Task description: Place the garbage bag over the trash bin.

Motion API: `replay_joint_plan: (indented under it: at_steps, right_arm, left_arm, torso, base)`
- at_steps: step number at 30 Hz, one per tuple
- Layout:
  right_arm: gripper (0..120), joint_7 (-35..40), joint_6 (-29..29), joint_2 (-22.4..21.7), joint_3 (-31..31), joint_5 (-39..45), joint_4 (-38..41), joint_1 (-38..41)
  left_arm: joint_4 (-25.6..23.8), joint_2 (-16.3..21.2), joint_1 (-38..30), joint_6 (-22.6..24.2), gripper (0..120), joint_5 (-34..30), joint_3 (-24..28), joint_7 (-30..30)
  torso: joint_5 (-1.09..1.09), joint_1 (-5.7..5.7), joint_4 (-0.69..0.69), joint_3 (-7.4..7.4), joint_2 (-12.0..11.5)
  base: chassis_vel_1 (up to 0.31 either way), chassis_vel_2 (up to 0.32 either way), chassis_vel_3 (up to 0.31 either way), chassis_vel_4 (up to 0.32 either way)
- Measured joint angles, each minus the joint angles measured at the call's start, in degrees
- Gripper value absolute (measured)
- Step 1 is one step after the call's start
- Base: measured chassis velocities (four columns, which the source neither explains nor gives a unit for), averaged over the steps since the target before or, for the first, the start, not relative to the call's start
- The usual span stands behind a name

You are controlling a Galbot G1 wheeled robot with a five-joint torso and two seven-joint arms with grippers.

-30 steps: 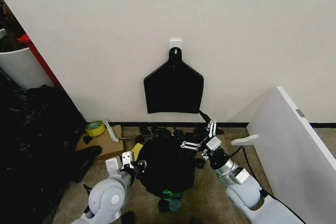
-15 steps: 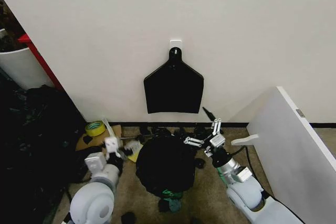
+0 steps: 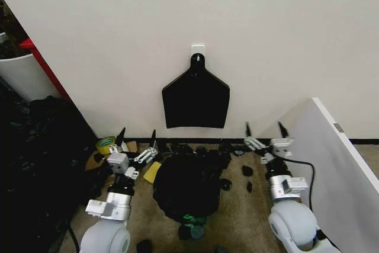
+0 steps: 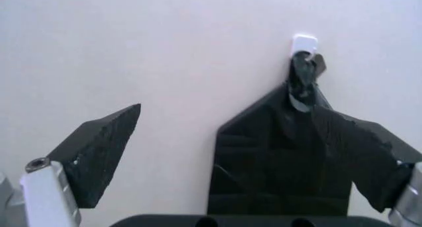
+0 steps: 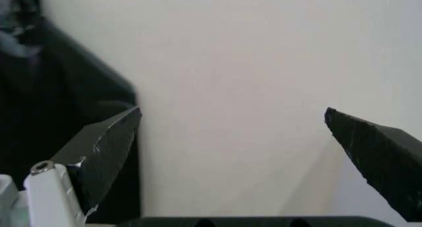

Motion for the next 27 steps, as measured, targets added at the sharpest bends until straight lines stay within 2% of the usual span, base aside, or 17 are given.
replay_joint_plan:
  at_steps: [4,12,27]
  right_arm:
    - [100,-3.22,2.14,2.73,3.23,-0.06,1.27,-2.34]
    - [100,-6.93,6.68,3.32,1.63,2.65,1.46,-3.44]
    - [100,-9.8,9.04,4.47,0.71,1.21,0.88,-4.42]
  left_arm:
    - [-0.66,-0.93,0.7,1.26,100,-0.47,-1.86,1.17]
    - [-3.13,-2.2,3.11,2.55,100,0.01,-0.99,0.16]
    - [-3.37,-0.39,4.11,2.12,100,0.24,1.55,-0.77]
  torso:
    - [0.0,0.0,0.0,0.0,0.0]
    - [0.01,0.0,0.01,0.0,0.0]
    - [0.0,0.0,0.0,0.0,0.0]
  base:
    - [0.0,0.0,0.0,0.0]
    - [0.0,0.0,0.0,0.0]
    - [0.0,0.0,0.0,0.0]
